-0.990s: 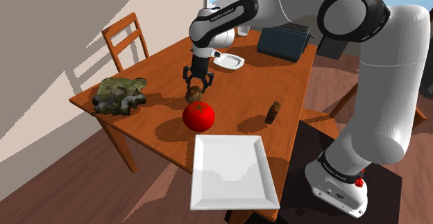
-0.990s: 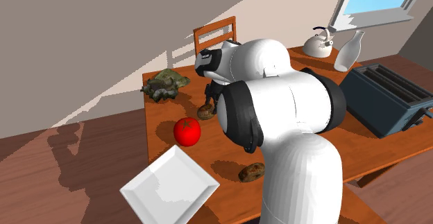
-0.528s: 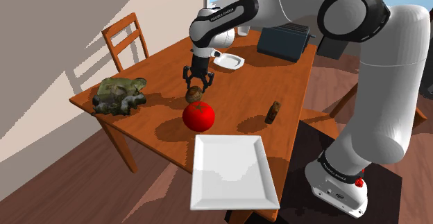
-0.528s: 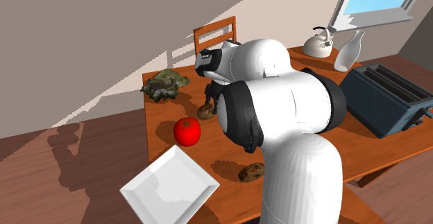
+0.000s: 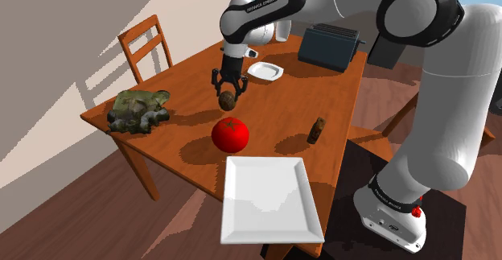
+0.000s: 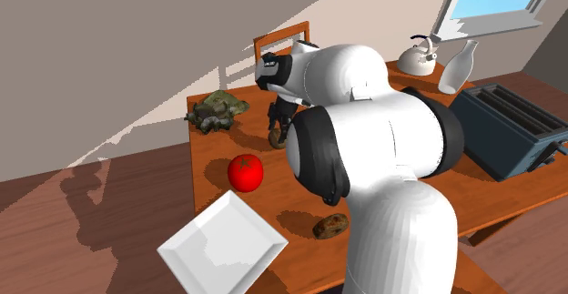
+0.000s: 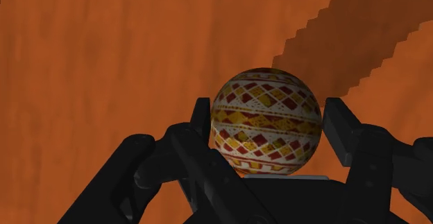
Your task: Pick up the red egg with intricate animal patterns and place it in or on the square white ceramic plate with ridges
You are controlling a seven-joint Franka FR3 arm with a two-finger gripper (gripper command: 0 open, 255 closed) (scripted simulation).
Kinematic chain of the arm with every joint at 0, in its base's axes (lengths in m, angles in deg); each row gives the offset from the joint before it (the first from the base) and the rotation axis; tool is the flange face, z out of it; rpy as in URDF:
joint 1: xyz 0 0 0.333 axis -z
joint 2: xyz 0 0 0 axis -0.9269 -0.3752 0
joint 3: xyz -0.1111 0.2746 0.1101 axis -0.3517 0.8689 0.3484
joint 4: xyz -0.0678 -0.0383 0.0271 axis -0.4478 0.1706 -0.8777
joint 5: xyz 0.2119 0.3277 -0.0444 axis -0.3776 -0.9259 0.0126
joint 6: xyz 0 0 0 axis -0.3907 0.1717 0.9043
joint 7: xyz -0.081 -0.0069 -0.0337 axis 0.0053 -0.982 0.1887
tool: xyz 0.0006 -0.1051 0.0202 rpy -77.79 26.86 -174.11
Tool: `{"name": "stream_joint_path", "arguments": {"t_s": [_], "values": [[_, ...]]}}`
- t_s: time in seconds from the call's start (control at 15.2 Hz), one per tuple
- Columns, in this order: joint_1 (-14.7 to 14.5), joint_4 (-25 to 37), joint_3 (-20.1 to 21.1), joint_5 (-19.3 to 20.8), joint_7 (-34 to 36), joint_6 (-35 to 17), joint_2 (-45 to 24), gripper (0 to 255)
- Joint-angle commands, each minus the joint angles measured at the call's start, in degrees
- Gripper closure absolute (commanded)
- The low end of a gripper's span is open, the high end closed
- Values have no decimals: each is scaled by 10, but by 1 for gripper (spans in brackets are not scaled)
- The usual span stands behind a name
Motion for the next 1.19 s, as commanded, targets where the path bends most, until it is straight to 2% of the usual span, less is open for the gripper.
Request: {"name": "stream_joint_path", "arguments": {"t_s": [0.0,0.59,1.12], "values": [[0,7,0,1,4,12,5,255],[1,40,-1,7,19,65,28,255],[-26,-176,20,-15,44,0,189,255]]}}
